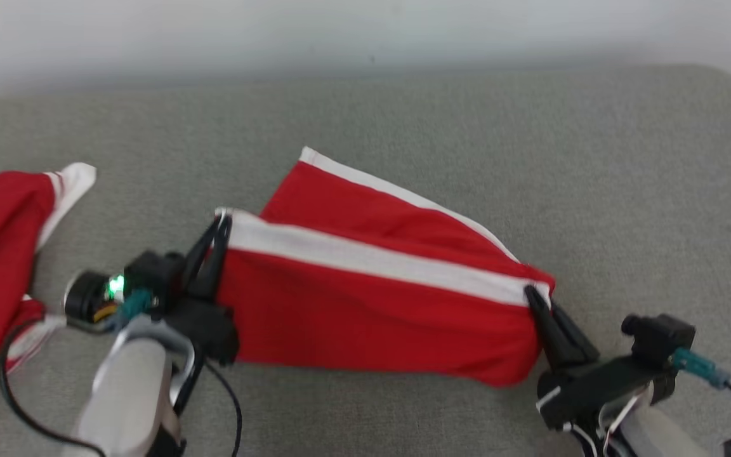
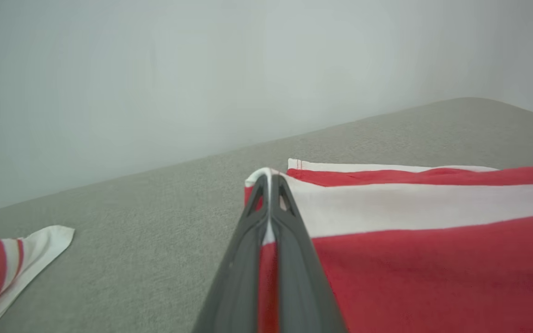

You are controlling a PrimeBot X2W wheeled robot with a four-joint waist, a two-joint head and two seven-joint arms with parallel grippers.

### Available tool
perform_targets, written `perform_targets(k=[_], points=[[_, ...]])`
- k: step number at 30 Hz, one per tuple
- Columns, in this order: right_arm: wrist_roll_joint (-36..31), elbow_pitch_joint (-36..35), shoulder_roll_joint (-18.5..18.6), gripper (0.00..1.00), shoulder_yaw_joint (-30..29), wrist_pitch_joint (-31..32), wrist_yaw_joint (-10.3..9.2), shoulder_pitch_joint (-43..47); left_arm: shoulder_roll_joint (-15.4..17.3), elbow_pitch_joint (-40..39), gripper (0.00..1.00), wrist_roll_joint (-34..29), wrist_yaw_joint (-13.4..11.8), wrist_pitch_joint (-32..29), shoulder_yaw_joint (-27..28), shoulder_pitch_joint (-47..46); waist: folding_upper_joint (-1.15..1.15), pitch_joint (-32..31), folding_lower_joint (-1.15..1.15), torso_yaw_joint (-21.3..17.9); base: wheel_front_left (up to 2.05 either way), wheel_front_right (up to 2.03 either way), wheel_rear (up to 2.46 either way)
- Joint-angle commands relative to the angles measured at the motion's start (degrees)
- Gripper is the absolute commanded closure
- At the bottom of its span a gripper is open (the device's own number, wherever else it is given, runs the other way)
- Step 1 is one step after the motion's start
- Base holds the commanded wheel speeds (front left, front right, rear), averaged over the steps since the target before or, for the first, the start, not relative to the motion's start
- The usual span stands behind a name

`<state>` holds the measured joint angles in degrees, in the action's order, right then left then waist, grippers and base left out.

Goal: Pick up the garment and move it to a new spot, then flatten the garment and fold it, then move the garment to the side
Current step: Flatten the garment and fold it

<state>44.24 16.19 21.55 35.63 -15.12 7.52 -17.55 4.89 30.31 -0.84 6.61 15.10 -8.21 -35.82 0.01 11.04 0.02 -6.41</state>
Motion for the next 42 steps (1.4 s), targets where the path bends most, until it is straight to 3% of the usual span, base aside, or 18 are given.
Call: perform_targets(k=[1, 18, 30, 35, 36, 37, 38, 39, 42], points=[[0.9, 0.0, -0.7, 1.00, -0.7, 0.0, -0.06, -1.3, 0.5, 1.0, 1.00, -0.8, 0.2, 0.1, -0.4, -1.9, -0.01, 5.4, -0.02, -3.3, 0.00, 0.00, 0.00], [0.0, 1.2, -8.6, 1.00, -5.3, 0.0, -0.06, -9.0, 2.9, 16.1, 1.00, -3.4, -1.1, 0.1, -4.8, -23.4, -0.01, 15.1, -0.02, -8.6, 0.00, 0.00, 0.00], [-3.7, -0.2, -14.2, 1.00, -11.6, 0.0, -0.06, -8.9, 4.7, 20.9, 1.00, -2.9, -2.2, 0.1, -6.3, -29.1, -0.01, 18.1, -0.02, -10.8, 0.00, 0.00, 0.00], [-5.8, -0.3, -15.5, 1.00, -11.5, 0.0, -0.06, -9.9, 4.7, 21.8, 1.00, -2.4, -2.4, 0.0, -7.0, -29.1, -0.01, 18.7, -0.02, -11.2, 0.00, 0.00, 0.00], [-6.0, -0.1, -15.6, 1.00, -11.0, 0.0, -0.06, -10.1, 4.5, 21.9, 0.92, -2.2, -2.3, 0.0, -7.2, -29.1, -0.01, 18.8, -0.02, -11.2, 0.00, 0.00, 0.00], [-6.1, 0.0, -15.7, 0.57, -10.7, 0.0, -0.05, -10.2, 4.4, 22.2, 0.58, -2.2, -2.1, 0.0, -7.5, -29.0, -0.01, 18.9, -0.02, -11.2, 0.00, 0.00, 0.00], [-6.7, 0.1, -15.6, 0.35, -10.5, 0.0, -0.05, -10.3, 4.3, 22.3, 0.32, -2.1, -2.1, 0.0, -7.7, -28.9, -0.01, 18.9, -0.02, -11.1, 0.00, 0.00, 0.00], [-7.0, 0.2, -15.6, 0.00, -10.4, 0.0, -0.05, -10.3, 4.2, 22.5, 0.02, -2.0, -1.9, 0.0, -8.0, -28.8, -0.01, 18.9, -0.02, -11.1, 0.00, 0.00, 0.00], [-9.1, 0.0, -15.5, 0.00, -11.6, 0.0, -0.05, -10.1, 3.8, 23.1, 0.00, -1.3, -1.7, 0.0, -8.4, -28.4, -0.01, 18.6, -0.02, -10.7, 0.00, 0.00, 0.00]])
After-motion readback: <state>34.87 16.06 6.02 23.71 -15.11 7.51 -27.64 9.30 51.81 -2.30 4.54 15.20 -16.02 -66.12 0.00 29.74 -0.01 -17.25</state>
